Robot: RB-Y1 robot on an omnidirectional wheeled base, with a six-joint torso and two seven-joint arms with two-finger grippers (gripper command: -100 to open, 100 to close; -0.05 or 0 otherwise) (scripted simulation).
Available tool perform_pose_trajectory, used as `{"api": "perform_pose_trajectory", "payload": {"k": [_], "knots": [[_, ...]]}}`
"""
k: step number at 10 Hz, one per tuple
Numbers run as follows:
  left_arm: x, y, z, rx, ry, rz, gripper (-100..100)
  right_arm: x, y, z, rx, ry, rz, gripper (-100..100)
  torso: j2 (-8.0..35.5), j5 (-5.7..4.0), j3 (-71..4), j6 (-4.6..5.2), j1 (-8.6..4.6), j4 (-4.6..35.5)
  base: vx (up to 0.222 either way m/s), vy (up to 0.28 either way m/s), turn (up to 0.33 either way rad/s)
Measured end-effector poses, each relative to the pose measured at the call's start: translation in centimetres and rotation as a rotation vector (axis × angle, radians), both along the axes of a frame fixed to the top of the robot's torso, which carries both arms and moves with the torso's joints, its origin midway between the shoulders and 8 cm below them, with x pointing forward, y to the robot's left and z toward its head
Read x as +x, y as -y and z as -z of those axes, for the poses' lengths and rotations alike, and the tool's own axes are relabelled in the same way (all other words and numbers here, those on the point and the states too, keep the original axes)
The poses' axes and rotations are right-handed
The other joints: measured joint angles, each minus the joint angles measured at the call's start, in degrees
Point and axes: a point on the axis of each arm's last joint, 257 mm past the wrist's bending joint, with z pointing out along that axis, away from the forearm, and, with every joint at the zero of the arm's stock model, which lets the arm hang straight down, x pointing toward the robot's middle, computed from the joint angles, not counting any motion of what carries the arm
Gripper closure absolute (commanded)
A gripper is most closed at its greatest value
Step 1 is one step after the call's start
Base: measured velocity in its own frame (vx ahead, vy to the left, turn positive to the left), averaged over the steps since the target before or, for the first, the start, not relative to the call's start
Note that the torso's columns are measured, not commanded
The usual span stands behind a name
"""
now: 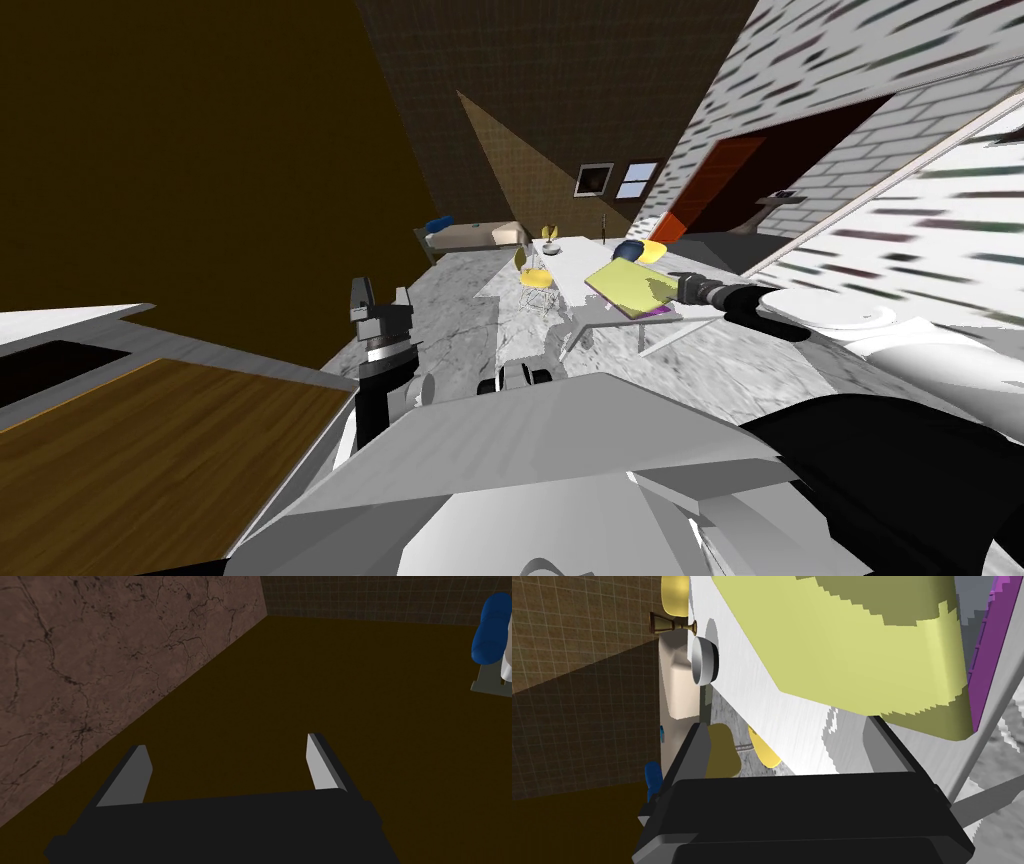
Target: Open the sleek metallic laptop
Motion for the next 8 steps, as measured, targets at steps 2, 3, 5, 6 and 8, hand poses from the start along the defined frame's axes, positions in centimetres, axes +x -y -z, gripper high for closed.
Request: {"api": "perform_pose_trajectory", "payload": {"k": [2, 3, 5, 6, 8], "knots": [[0.00, 0.00, 0.00, 0.000, 0.000, 0.000, 0, 0.08, 0.04, 0.19, -0.048, 0.009, -0.004, -100, 0.00, 0.00, 0.00, 0.00, -0.02, 0.00, -0.067, -0.011, 0.070], [0.00, 0.00, 0.00, 0.000, 0.000, 0.000, 0, 0.14, 0.04, 0.25, -0.070, 0.014, -0.005, -100, -0.01, 0.00, 0.00, 0.00, -0.01, 0.00, -0.060, -0.003, 0.055], [0.00, 0.00, 0.00, 0.000, 0.000, 0.000, 0, 0.23, 0.01, 0.39, -0.116, 0.023, -0.007, -100, 0.01, -0.01, 0.01, -0.01, -0.04, 0.00, -0.066, -0.013, 0.067], [0.00, 0.00, 0.00, 0.000, 0.000, 0.000, 0, 0.28, 0.00, 0.42, -0.138, 0.027, -0.009, -100, 0.02, -0.01, 0.02, 0.01, -0.01, 0.01, -0.029, -0.001, 0.006], [0.00, 0.00, 0.00, 0.000, 0.000, 0.000, 0, 0.28, 0.03, 0.40, -0.141, 0.028, -0.008, 100, -0.12, 0.01, -0.07, 0.00, 0.01, -0.04, -0.003, 0.000, -0.001]]}}
